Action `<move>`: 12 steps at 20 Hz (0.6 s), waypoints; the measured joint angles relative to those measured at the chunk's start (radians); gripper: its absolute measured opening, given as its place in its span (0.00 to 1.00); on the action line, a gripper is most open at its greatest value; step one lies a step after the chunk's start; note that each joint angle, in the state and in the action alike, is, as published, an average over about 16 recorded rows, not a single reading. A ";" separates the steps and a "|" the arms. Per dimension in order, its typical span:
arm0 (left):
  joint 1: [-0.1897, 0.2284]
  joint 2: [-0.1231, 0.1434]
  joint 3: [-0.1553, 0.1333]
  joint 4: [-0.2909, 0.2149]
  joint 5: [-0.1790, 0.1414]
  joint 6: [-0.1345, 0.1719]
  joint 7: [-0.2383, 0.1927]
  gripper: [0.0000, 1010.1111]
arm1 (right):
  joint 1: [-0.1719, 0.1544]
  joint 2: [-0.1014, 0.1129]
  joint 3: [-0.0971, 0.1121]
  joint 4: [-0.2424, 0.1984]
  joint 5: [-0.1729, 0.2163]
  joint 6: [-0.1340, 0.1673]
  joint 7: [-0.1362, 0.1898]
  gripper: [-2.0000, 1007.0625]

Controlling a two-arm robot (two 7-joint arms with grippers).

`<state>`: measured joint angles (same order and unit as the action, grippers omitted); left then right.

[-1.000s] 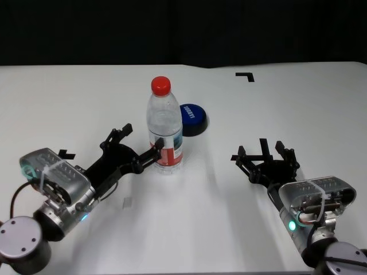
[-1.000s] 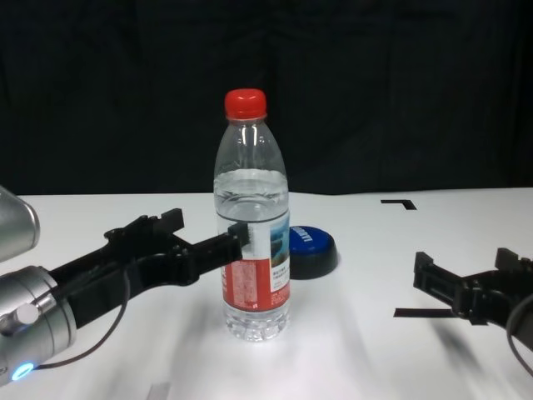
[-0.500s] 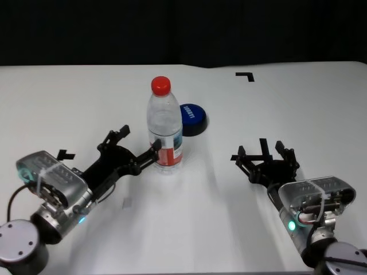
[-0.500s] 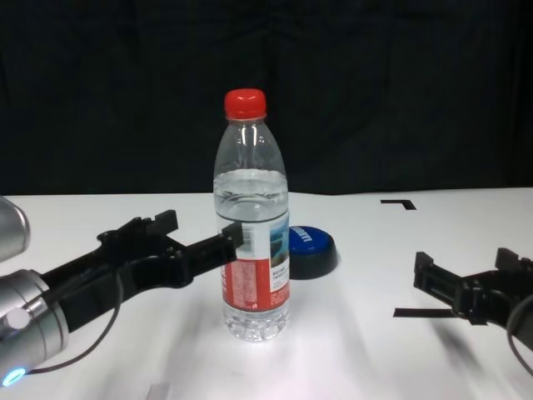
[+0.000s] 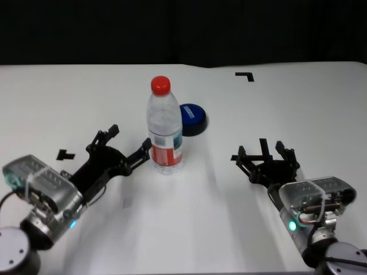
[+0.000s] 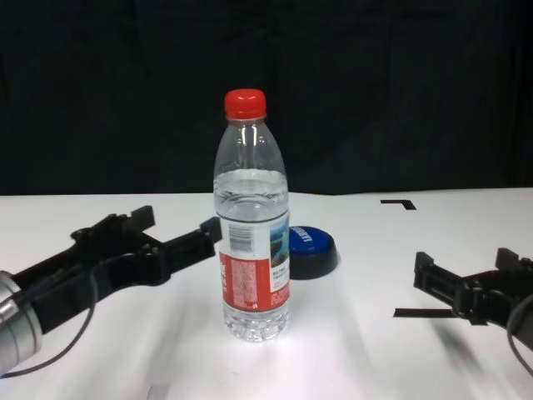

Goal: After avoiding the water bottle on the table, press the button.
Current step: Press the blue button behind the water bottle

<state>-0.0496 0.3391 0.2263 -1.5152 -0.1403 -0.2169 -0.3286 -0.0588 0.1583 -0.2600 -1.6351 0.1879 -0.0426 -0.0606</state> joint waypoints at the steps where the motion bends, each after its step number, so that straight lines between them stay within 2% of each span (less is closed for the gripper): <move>1: 0.006 0.000 -0.005 -0.006 0.001 0.000 0.004 0.99 | 0.000 0.000 0.000 0.000 0.000 0.000 0.000 1.00; 12: 0.080 -0.010 -0.065 -0.074 0.026 -0.002 0.060 0.99 | 0.000 0.000 0.000 0.000 0.000 0.000 0.000 1.00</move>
<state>0.0308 0.3293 0.1617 -1.5892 -0.1143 -0.2193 -0.2683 -0.0588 0.1583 -0.2600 -1.6351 0.1879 -0.0426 -0.0605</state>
